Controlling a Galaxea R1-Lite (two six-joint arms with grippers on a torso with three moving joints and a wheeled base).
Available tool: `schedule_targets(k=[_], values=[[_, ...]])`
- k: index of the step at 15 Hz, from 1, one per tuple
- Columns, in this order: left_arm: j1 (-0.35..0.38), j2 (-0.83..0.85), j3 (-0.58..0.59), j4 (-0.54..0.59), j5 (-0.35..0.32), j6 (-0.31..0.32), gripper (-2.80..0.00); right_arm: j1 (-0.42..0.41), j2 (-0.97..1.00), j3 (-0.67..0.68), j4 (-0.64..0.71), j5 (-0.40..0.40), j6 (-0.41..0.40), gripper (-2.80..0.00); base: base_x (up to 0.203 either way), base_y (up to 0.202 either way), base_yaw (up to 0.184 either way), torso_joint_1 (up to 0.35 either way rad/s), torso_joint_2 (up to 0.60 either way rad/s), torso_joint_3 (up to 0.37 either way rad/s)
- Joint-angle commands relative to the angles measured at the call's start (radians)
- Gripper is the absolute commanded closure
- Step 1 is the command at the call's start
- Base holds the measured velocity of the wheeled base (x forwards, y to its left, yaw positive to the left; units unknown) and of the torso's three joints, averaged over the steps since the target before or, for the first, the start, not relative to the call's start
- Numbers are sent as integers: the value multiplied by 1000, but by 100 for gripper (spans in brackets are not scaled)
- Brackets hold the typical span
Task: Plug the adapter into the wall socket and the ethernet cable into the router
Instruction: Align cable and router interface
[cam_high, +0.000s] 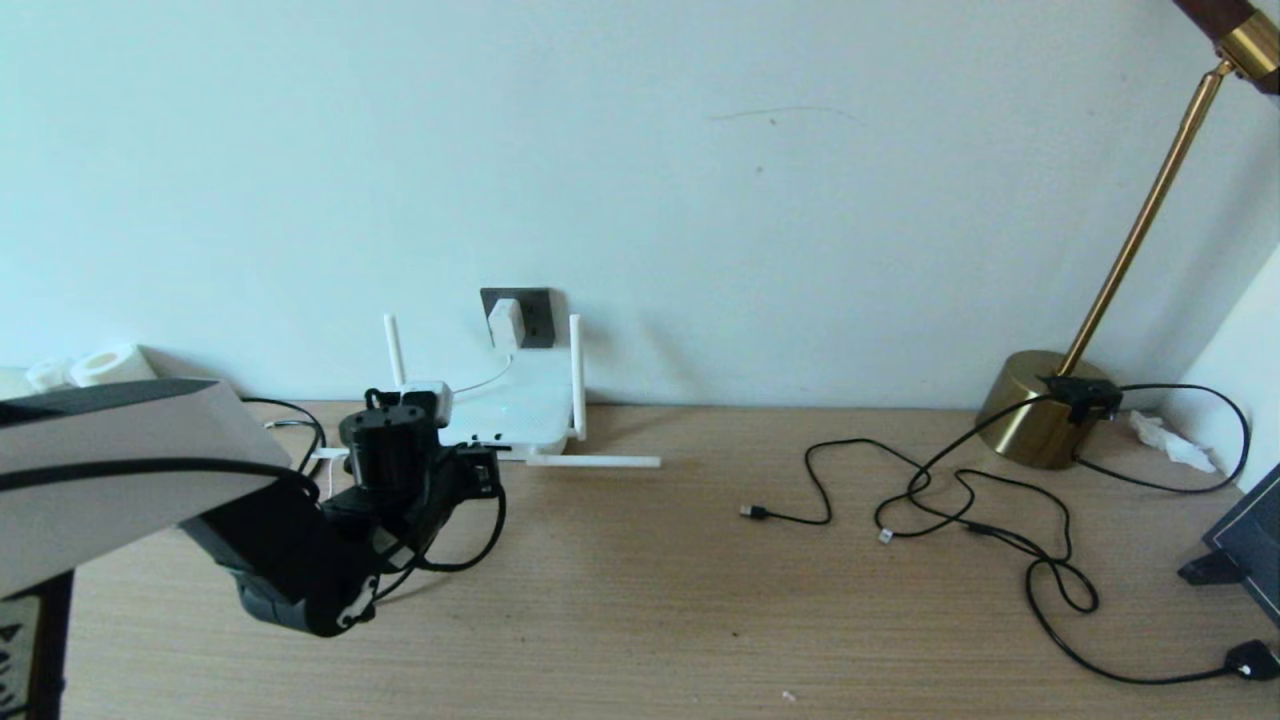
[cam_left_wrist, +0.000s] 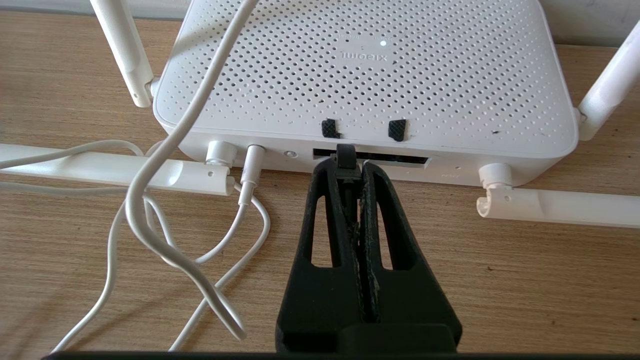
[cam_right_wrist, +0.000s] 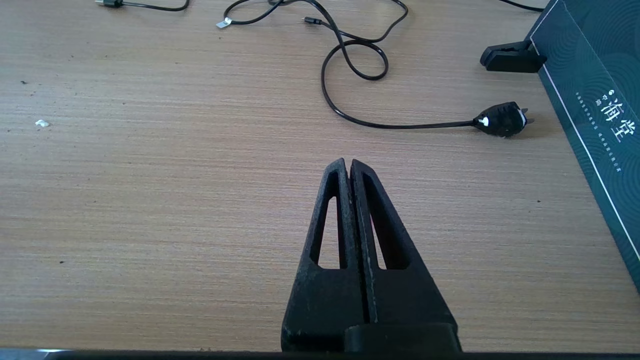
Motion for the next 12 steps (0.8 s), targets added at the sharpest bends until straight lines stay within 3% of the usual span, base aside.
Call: schedule_targets(k=[1,12], values=[[1,17,0,-13,1,0,0,0,1,0,2,0,0,0,0,0,0,0,0,0],[3,17,47,-15,1,-3,0,0,1,0,2,0,0,0,0,0,0,0,0,0]])
